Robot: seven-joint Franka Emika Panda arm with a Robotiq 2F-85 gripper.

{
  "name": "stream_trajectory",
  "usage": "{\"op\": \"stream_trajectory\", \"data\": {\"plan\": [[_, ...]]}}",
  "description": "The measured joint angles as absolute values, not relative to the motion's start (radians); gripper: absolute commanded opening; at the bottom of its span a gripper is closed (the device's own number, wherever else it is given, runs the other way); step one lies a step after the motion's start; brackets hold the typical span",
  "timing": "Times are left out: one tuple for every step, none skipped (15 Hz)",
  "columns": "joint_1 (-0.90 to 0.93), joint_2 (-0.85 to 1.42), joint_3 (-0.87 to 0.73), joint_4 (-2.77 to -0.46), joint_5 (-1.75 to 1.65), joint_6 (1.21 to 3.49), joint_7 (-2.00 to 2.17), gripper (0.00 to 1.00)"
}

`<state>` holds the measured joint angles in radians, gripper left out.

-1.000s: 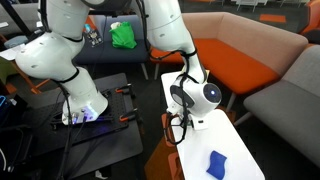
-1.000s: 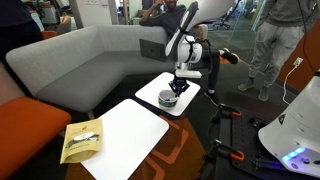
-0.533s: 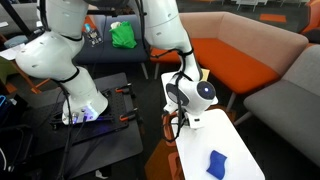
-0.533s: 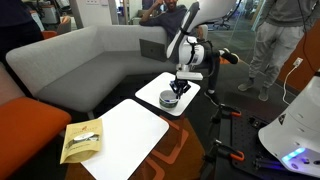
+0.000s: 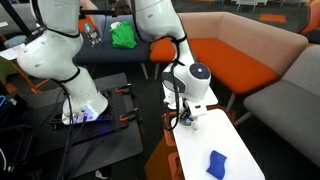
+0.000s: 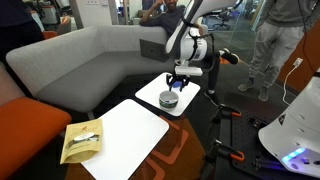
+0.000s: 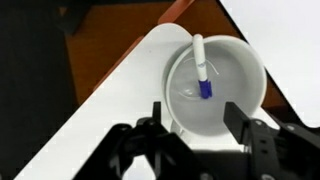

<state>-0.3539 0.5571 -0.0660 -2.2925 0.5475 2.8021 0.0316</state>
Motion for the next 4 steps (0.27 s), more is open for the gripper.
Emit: {"op": "stream_trajectory", "data": {"plan": [[-0.334, 0.526, -0.072, -2.314, 0.532, 2.802, 0.046, 1.0], [-0.312, 0.493, -0.08, -2.337, 0.509, 2.802, 0.058, 1.0], [-0.285, 0.459, -0.092, -2.362, 0.475, 2.801, 0.079, 1.0], [-0.249, 0.423, -0.115, -2.387, 0.43, 2.799, 0.118, 1.0]]}}
